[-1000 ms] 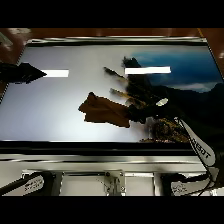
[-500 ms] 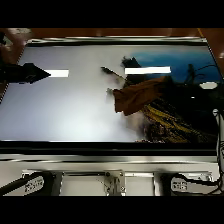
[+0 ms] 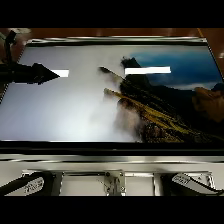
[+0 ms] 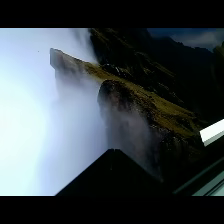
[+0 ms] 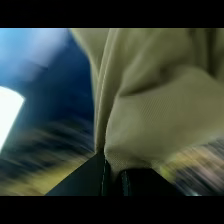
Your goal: Fold the shirts.
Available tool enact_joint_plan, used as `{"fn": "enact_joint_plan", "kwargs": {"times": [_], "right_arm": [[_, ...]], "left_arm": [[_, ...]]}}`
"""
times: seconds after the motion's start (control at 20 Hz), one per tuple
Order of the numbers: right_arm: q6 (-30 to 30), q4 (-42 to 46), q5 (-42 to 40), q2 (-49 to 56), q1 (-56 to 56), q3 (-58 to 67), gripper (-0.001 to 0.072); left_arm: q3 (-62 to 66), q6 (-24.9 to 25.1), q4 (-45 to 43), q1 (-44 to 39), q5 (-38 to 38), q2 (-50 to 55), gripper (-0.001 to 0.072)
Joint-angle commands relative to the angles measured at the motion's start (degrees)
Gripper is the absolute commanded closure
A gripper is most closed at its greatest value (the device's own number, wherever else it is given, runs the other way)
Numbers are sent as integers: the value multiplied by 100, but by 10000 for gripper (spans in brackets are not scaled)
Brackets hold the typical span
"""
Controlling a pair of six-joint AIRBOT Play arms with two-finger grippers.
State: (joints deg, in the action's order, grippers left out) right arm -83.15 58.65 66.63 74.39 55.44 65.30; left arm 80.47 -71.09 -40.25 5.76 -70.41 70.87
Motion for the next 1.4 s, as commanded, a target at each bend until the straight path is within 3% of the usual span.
{"fn": "enact_joint_plan", "kwargs": {"times": [0.0,0.15,0.5,0.75,0.8,0.85,0.9,1.0,1.15,1.25,1.35], "right_arm": [[-201,1709,968,-59,634,-741,645],[17,1762,741,-57,846,-1320,645],[50,3427,459,-116,879,-1423,645],[42,3289,122,-116,879,-1425,625],[-4,3165,96,-116,879,-1423,463],[-2,3018,109,-118,879,-1423,210],[-20,2909,214,-129,876,-1423,70],[-13,2739,675,-302,874,-1320,71],[-205,3449,1259,-785,874,-560,72],[-343,3440,1231,-1145,872,192,73],[-260,2586,623,-1475,870,874,108]], "left_arm": [[-2,-20,-4,-201,175,-2,666],[-2,-20,-4,-299,177,-2,666],[-2,-22,-4,-334,179,-2,666],[-2,-39,-4,-334,184,-2,666],[-2,-39,-4,-334,188,-2,666],[-2,-39,-4,-334,205,-2,665],[-2,-39,-4,-334,245,-2,666],[-2,-37,-4,-334,431,7,665],[-2,-35,-7,-380,789,96,666],[-2,-13,-17,-492,807,247,666],[-2,-15,-236,-728,802,433,666]]}}
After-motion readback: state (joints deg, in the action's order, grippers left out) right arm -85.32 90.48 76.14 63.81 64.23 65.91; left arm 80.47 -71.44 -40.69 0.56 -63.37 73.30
